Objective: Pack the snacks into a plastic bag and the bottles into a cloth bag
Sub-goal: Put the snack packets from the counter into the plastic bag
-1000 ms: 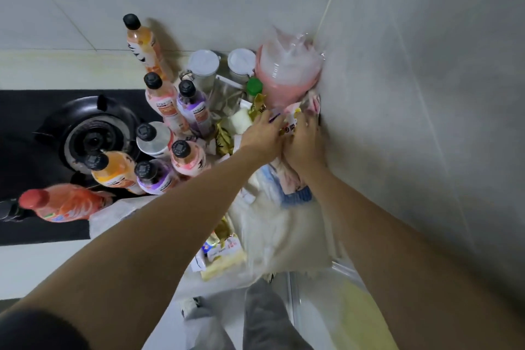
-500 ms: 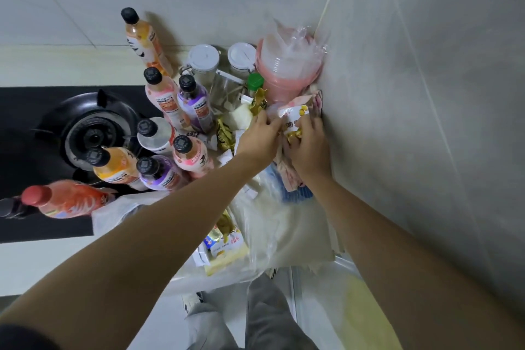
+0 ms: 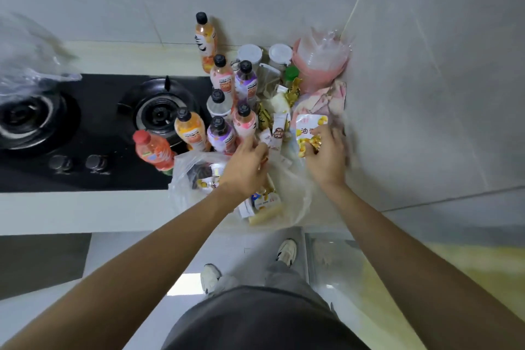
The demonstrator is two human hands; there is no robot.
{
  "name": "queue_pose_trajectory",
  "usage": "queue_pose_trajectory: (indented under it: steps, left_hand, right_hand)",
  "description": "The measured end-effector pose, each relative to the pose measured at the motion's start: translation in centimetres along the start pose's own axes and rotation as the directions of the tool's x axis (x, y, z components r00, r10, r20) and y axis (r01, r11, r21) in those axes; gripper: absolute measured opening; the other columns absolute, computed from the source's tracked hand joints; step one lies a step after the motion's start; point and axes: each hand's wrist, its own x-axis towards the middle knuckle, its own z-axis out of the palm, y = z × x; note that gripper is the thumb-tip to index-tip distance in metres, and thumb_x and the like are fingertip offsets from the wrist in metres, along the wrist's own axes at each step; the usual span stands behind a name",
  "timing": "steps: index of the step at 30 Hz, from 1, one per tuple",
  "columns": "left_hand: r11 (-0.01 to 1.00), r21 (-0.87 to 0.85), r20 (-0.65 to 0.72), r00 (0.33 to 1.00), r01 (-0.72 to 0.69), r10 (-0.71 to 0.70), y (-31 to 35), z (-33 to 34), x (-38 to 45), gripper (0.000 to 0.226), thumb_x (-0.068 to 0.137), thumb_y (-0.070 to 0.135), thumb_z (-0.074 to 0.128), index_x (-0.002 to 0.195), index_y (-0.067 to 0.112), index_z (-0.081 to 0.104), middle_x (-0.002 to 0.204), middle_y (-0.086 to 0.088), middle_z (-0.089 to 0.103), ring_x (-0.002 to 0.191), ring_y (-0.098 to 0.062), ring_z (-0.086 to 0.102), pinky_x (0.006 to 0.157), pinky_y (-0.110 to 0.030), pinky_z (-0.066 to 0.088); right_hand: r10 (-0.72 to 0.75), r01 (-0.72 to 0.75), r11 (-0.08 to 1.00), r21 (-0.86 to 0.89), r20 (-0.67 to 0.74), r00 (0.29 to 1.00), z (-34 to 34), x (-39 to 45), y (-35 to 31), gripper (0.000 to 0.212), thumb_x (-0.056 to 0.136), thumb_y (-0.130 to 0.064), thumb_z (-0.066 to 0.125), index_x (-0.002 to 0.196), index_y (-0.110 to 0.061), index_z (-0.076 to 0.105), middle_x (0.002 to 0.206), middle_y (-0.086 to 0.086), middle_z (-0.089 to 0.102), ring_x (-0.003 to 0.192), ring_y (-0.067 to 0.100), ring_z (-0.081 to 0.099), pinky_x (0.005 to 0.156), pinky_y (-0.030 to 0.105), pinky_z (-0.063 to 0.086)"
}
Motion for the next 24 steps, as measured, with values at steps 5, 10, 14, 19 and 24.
queue_pose_trajectory:
  steps: [5,10,14,19,24]
  left_hand:
    - [0.995,0.024,0.012,0.995,0.096,-0.096,-4.2,-0.9,-6.7,0.013,0.093,0.018,0.062,0.104,0.010,0.060,0.112,-0.009,0.049,0.096,-0.034,0.057,0.063,-0.040,0.049]
    - [0.979,0.130,0.077,0.982,0.159,-0.170,-6.2,-1.2,-9.1,0.018,0.094,0.018,0.059,0.111,0.010,0.060,0.116,-0.011,0.051,0.103,-0.036,0.055,0.068,-0.042,0.050]
    - [0.969,0.209,0.094,0.983,0.133,-0.155,-6.0,-1.2,-9.0,0.023,0.090,0.017,0.062,0.113,0.014,0.063,0.118,-0.007,0.054,0.115,-0.033,0.049,0.086,-0.046,0.048]
    - [0.966,0.239,0.086,0.989,0.100,-0.124,-5.5,-1.2,-9.1,0.030,0.090,0.020,0.062,0.119,0.018,0.063,0.121,-0.004,0.054,0.117,-0.029,0.049,0.086,-0.046,0.046]
    - [0.978,0.197,0.077,0.994,0.064,-0.081,-4.5,-1.1,-7.7,0.037,0.090,0.022,0.062,0.126,0.018,0.061,0.124,-0.007,0.056,0.114,-0.032,0.053,0.084,-0.046,0.051]
  right_hand:
    - [-0.103,0.067,0.988,0.141,0.265,0.959,3.2,-8.6,-4.1,0.028,0.084,-0.003,0.071,0.107,-0.013,0.058,0.107,0.003,0.058,0.094,0.023,0.059,0.071,0.035,0.047]
    - [0.044,-0.067,0.997,0.041,0.414,0.909,5.6,-12.0,-4.4,0.032,0.086,-0.004,0.065,0.115,-0.016,0.058,0.111,0.004,0.056,0.088,0.026,0.063,0.074,0.039,0.053]
    - [0.087,-0.033,0.992,-0.125,0.453,0.887,6.2,-11.2,-4.2,0.036,0.092,-0.013,0.061,0.128,-0.017,0.056,0.114,0.010,0.058,0.103,0.031,0.058,0.079,0.038,0.048]
    - [0.002,0.101,0.963,-0.250,0.384,0.923,5.3,-10.8,-4.7,0.029,0.092,-0.017,0.061,0.121,-0.018,0.064,0.117,0.007,0.060,0.110,0.028,0.056,0.081,0.039,0.053]
    - [-0.070,0.164,0.952,-0.258,0.339,0.938,4.5,-10.0,-5.1,0.022,0.091,-0.018,0.064,0.113,-0.013,0.067,0.116,0.007,0.058,0.110,0.027,0.057,0.080,0.040,0.053]
